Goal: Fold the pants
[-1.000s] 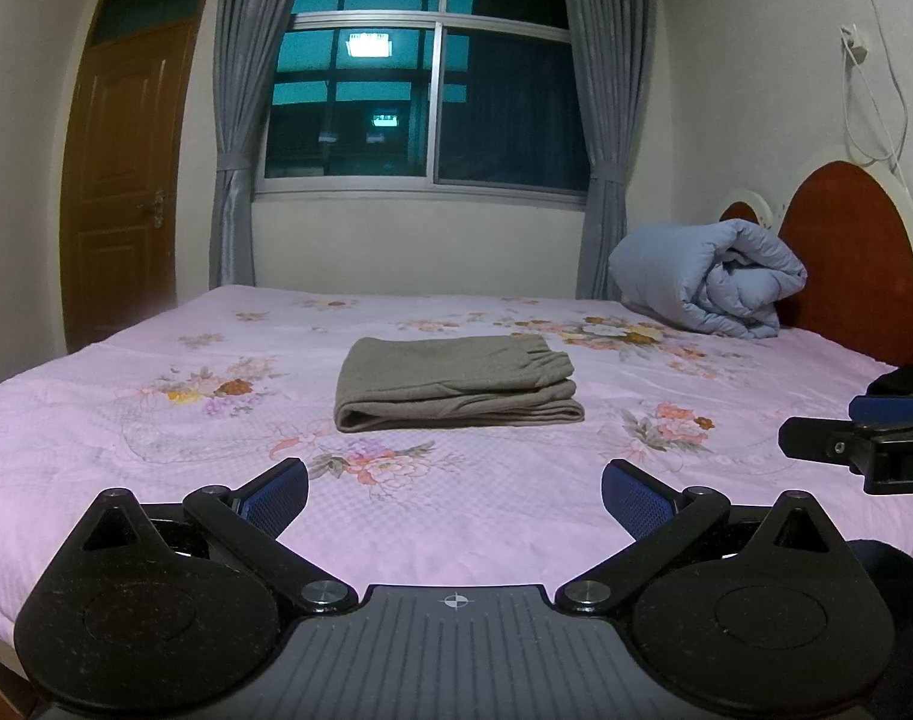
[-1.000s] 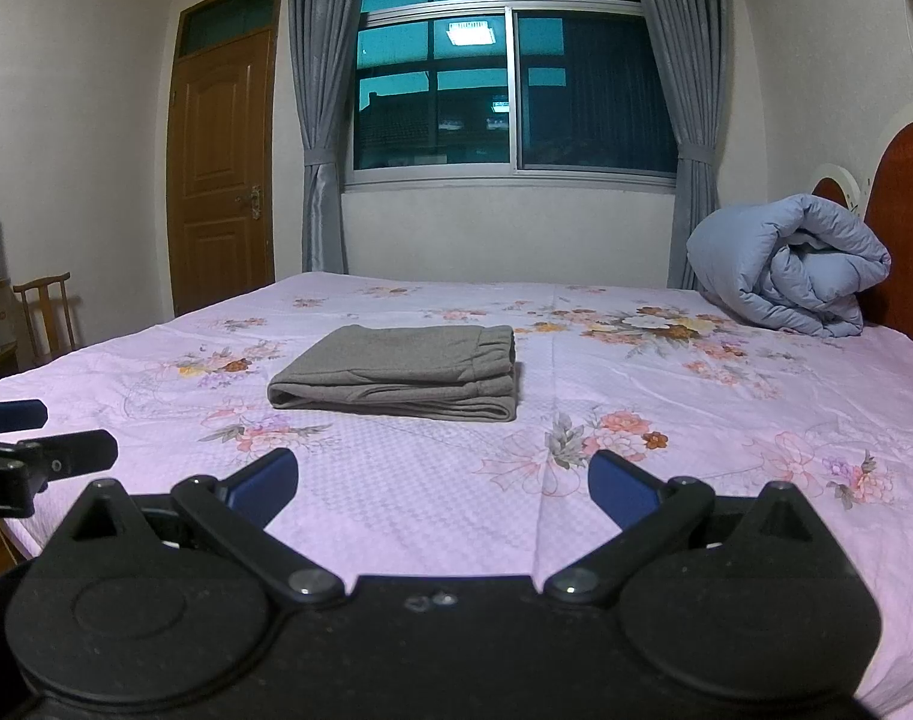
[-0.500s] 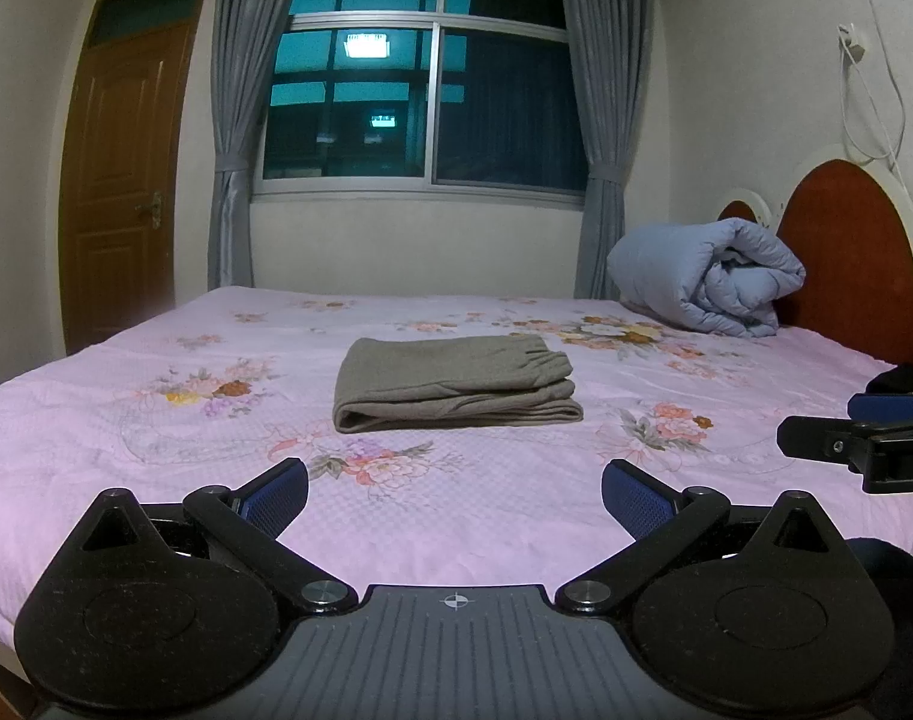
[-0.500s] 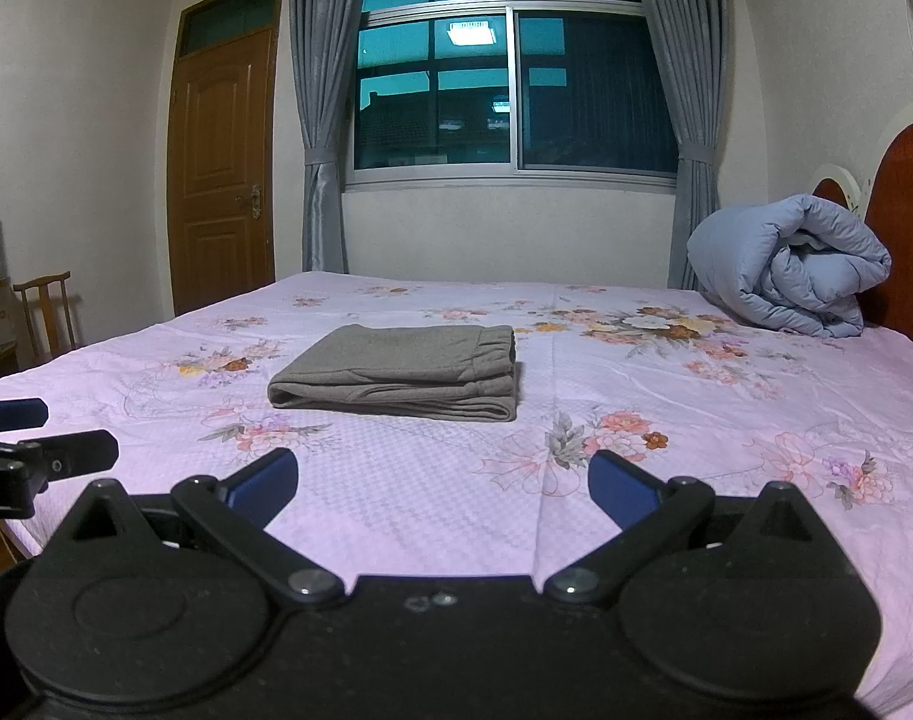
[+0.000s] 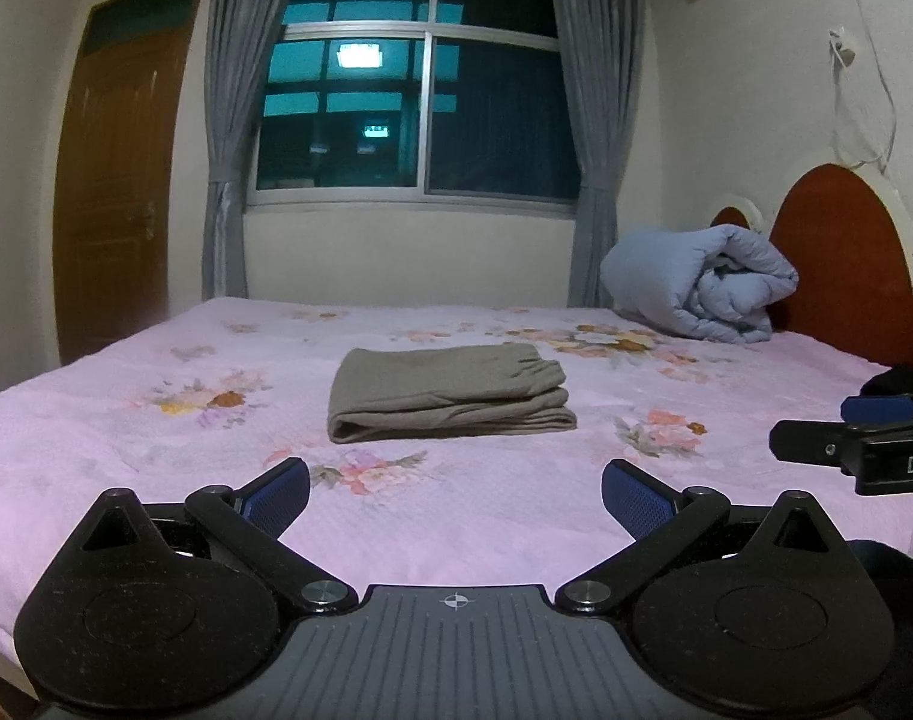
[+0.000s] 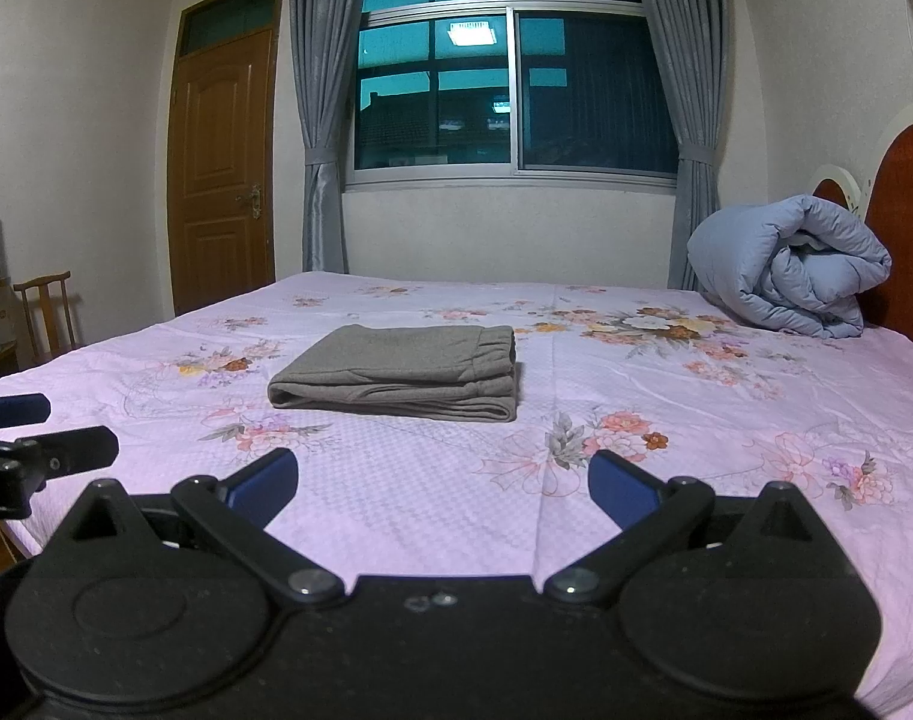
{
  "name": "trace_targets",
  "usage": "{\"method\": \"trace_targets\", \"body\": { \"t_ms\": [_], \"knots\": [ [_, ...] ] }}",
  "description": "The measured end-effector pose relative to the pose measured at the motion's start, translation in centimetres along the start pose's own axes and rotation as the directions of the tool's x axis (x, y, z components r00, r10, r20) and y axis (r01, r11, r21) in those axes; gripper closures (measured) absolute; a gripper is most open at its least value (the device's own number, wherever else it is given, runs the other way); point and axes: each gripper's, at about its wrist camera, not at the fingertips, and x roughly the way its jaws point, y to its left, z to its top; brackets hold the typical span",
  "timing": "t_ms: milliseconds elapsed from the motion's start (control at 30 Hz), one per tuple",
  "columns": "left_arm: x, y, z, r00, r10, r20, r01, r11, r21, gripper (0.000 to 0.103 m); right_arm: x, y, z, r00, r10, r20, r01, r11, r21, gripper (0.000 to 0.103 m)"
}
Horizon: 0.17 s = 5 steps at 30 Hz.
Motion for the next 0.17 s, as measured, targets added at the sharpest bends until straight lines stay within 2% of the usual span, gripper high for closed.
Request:
{"method": "trace_targets", "body": {
  "t_ms": [167],
  "knots": [
    [0.02,0.01,0.05,1.000,-0.003,-0.008,0.003,1.000,0.011,0.000,0.01,0.00,0.00,1.000,0.000,0.000,0.000,1.000,0.001,0.006]
  ]
}}
